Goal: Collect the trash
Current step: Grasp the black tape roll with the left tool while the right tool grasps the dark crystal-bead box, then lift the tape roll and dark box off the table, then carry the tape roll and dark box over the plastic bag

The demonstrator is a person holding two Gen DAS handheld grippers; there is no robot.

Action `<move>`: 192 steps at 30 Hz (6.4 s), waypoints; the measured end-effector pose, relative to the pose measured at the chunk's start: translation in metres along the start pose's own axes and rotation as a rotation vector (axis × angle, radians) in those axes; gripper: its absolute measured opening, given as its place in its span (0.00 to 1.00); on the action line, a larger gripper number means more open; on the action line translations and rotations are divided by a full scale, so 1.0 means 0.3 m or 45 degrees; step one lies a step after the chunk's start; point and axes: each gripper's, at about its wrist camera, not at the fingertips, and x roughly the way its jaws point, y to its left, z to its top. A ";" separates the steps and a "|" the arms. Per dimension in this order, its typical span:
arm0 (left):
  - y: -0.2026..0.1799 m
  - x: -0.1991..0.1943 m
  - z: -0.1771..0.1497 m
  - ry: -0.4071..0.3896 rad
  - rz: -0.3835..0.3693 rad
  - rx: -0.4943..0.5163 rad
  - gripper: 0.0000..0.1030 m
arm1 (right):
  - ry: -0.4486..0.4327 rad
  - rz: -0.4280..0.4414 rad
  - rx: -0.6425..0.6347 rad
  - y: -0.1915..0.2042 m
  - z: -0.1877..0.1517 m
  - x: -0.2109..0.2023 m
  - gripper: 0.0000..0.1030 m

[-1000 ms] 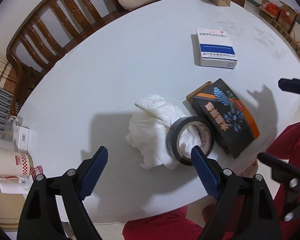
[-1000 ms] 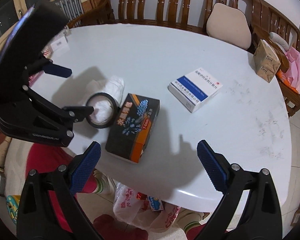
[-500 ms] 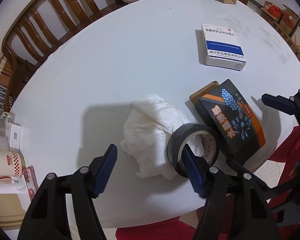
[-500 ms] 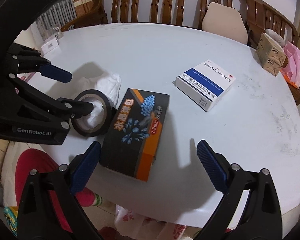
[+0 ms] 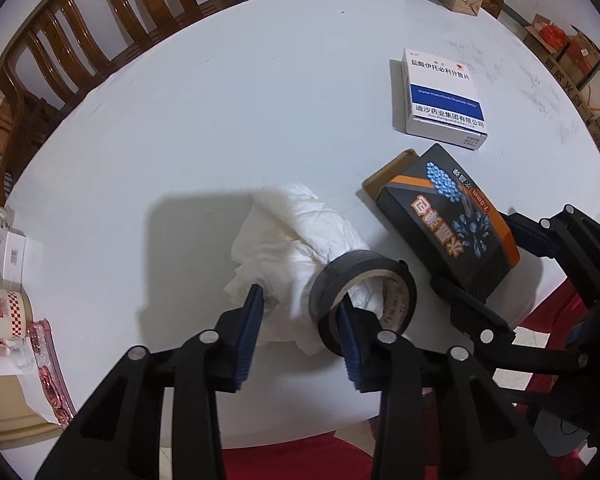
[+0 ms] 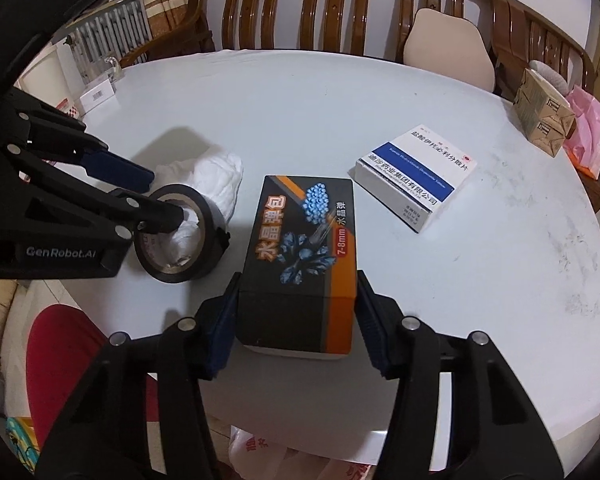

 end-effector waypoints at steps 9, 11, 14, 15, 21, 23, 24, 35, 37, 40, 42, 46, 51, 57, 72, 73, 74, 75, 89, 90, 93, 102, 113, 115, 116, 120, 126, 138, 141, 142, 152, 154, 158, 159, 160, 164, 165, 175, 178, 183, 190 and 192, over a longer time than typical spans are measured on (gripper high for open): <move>0.040 -0.012 -0.001 0.013 -0.079 -0.094 0.20 | -0.013 -0.005 0.014 -0.037 0.004 -0.029 0.51; 0.044 -0.015 -0.002 0.011 -0.074 -0.107 0.20 | -0.021 -0.007 0.019 -0.046 0.008 -0.041 0.51; 0.039 -0.034 -0.006 -0.011 -0.072 -0.116 0.19 | -0.038 -0.018 0.017 -0.058 0.016 -0.060 0.51; 0.039 -0.041 -0.007 -0.017 -0.075 -0.121 0.19 | -0.044 -0.021 0.016 -0.062 0.019 -0.067 0.51; 0.056 -0.067 -0.006 -0.037 -0.119 -0.152 0.19 | -0.059 -0.032 0.012 -0.074 0.028 -0.087 0.51; 0.066 -0.057 -0.001 -0.028 -0.135 -0.157 0.19 | -0.057 -0.027 0.013 -0.074 0.027 -0.085 0.52; 0.067 -0.047 -0.001 -0.019 -0.128 -0.156 0.19 | -0.054 -0.024 0.014 -0.074 0.027 -0.083 0.52; 0.070 -0.019 0.011 0.000 -0.124 -0.171 0.20 | -0.028 -0.009 0.019 -0.072 0.019 -0.062 0.52; 0.070 -0.019 0.013 0.004 -0.120 -0.178 0.28 | -0.026 -0.008 0.016 -0.070 0.019 -0.060 0.52; 0.064 -0.037 0.012 -0.027 -0.084 -0.164 0.34 | -0.020 0.003 0.018 -0.071 0.015 -0.056 0.52; 0.060 -0.050 0.011 -0.050 -0.059 -0.160 0.43 | -0.019 0.009 0.020 -0.072 0.011 -0.054 0.52; 0.045 -0.062 0.014 -0.071 -0.048 -0.136 0.44 | -0.017 0.016 0.024 -0.076 0.006 -0.054 0.52; 0.013 -0.043 0.019 -0.045 -0.052 -0.091 0.27 | -0.022 0.018 0.032 -0.079 0.004 -0.061 0.52; 0.004 -0.043 0.014 -0.043 -0.046 -0.076 0.20 | -0.034 0.016 0.036 -0.087 0.006 -0.073 0.52; 0.015 -0.110 -0.013 -0.075 -0.082 -0.151 0.12 | -0.095 -0.031 0.043 -0.113 0.013 -0.169 0.52; 0.016 -0.118 -0.017 -0.084 -0.075 -0.151 0.09 | -0.099 -0.034 0.044 -0.116 0.013 -0.174 0.52; 0.019 -0.129 -0.019 -0.093 -0.079 -0.154 0.07 | -0.102 -0.038 0.045 -0.119 0.012 -0.180 0.52; 0.024 -0.133 -0.022 -0.093 -0.084 -0.166 0.07 | -0.106 -0.040 0.047 -0.121 0.011 -0.187 0.52; 0.028 -0.075 -0.011 -0.030 -0.024 -0.179 0.13 | -0.105 -0.038 0.049 -0.129 -0.008 -0.201 0.52; 0.024 -0.069 -0.008 -0.029 -0.020 -0.168 0.21 | -0.102 -0.038 0.050 -0.130 -0.009 -0.198 0.52; 0.022 -0.057 -0.002 -0.033 -0.017 -0.155 0.43 | -0.098 -0.037 0.055 -0.132 -0.007 -0.192 0.52; 0.019 -0.019 0.005 -0.008 -0.019 -0.140 0.19 | -0.086 -0.030 0.066 -0.134 -0.009 -0.174 0.52; 0.015 -0.038 0.002 -0.023 -0.046 -0.165 0.12 | -0.099 -0.042 0.062 -0.143 -0.004 -0.187 0.52; 0.025 -0.056 -0.001 -0.038 -0.061 -0.196 0.12 | -0.103 -0.048 0.060 -0.141 -0.005 -0.195 0.52; 0.032 -0.063 -0.001 -0.043 -0.062 -0.199 0.12 | -0.106 -0.050 0.060 -0.141 -0.006 -0.199 0.52; 0.033 -0.113 -0.007 -0.077 -0.061 -0.206 0.12 | -0.115 -0.054 0.063 -0.142 -0.009 -0.213 0.52; 0.031 -0.188 -0.023 -0.133 -0.071 -0.211 0.12 | -0.137 -0.064 0.057 -0.152 -0.003 -0.246 0.52; -0.067 -0.349 -0.122 -0.266 -0.088 -0.156 0.12 | -0.233 -0.097 -0.027 -0.137 0.010 -0.457 0.52; -0.095 -0.392 -0.168 -0.307 -0.083 -0.151 0.12 | -0.251 -0.100 -0.052 -0.126 -0.010 -0.529 0.52; -0.105 -0.408 -0.186 -0.322 -0.083 -0.147 0.12 | -0.256 -0.097 -0.056 -0.123 -0.020 -0.551 0.52; -0.217 -0.476 -0.347 -0.394 -0.102 -0.096 0.12 | -0.282 -0.130 -0.114 -0.049 -0.153 -0.691 0.52; -0.233 -0.479 -0.377 -0.404 -0.106 -0.092 0.12 | -0.285 -0.130 -0.115 -0.036 -0.183 -0.709 0.52; -0.256 -0.470 -0.429 -0.406 -0.122 -0.091 0.12 | -0.287 -0.134 -0.119 -0.010 -0.235 -0.734 0.52; -0.266 -0.461 -0.441 -0.402 -0.124 -0.092 0.12 | -0.283 -0.132 -0.118 -0.006 -0.251 -0.738 0.52; -0.277 -0.453 -0.453 -0.399 -0.123 -0.085 0.12 | -0.279 -0.131 -0.118 -0.003 -0.264 -0.740 0.52; -0.310 -0.414 -0.502 -0.391 -0.126 -0.070 0.12 | -0.246 -0.125 -0.121 0.017 -0.317 -0.731 0.52; -0.316 -0.403 -0.515 -0.390 -0.133 -0.075 0.12 | -0.236 -0.122 -0.123 0.022 -0.328 -0.726 0.52; -0.370 -0.327 -0.582 -0.368 -0.166 -0.051 0.12 | -0.164 -0.086 -0.101 0.051 -0.413 -0.676 0.52; -0.391 -0.300 -0.597 -0.351 -0.180 -0.036 0.12 | -0.147 -0.075 -0.086 0.048 -0.427 -0.658 0.52; -0.422 -0.232 -0.609 -0.301 -0.196 -0.012 0.12 | -0.102 -0.072 -0.066 0.042 -0.460 -0.608 0.52; -0.460 -0.093 -0.613 -0.190 -0.239 0.004 0.12 | -0.015 -0.084 -0.027 0.012 -0.519 -0.496 0.52; -0.470 -0.049 -0.613 -0.163 -0.257 0.006 0.12 | 0.018 -0.087 -0.019 0.002 -0.537 -0.452 0.52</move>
